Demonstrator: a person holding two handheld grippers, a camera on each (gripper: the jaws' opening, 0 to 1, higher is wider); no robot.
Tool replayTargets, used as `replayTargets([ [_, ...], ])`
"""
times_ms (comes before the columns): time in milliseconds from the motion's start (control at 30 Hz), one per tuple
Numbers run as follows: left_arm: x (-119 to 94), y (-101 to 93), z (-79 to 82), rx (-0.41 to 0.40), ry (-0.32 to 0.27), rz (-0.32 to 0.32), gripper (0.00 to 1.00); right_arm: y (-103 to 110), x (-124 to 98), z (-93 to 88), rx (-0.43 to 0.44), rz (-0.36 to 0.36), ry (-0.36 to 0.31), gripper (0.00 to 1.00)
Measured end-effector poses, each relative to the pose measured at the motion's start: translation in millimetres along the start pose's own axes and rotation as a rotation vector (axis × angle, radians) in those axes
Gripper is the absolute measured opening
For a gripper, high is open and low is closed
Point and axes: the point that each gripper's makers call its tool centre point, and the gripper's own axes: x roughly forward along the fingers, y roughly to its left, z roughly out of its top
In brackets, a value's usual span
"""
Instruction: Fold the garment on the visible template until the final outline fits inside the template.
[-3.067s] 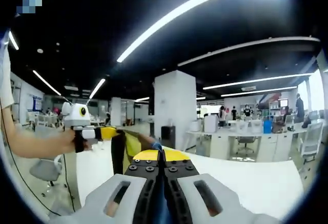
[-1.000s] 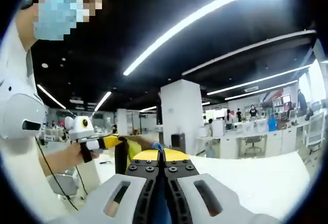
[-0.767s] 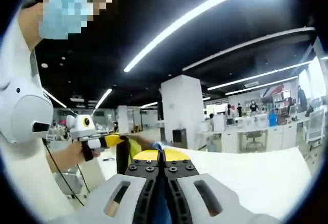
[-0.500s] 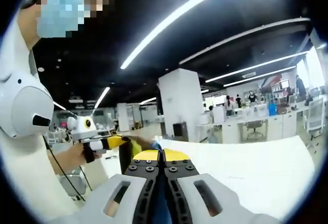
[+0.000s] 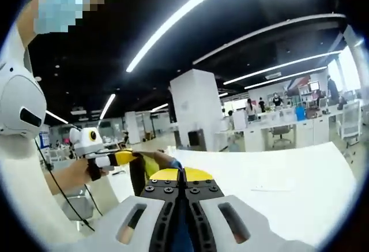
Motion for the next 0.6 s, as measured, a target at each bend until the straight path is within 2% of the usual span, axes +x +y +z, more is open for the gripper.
replayTargets([
  [200, 10.6, 8.6, -7.9, 0.015, 0.017, 0.001, 0.0, -11.5, 8.6, -4.1, 0.003, -0.006, 0.001, 0.01],
  [600, 29.9, 21.7, -11.2, 0.017, 0.023, -0.006, 0.0, -33.5, 22.9, -3.8, -0.005, -0.014, -0.005, 0.01],
])
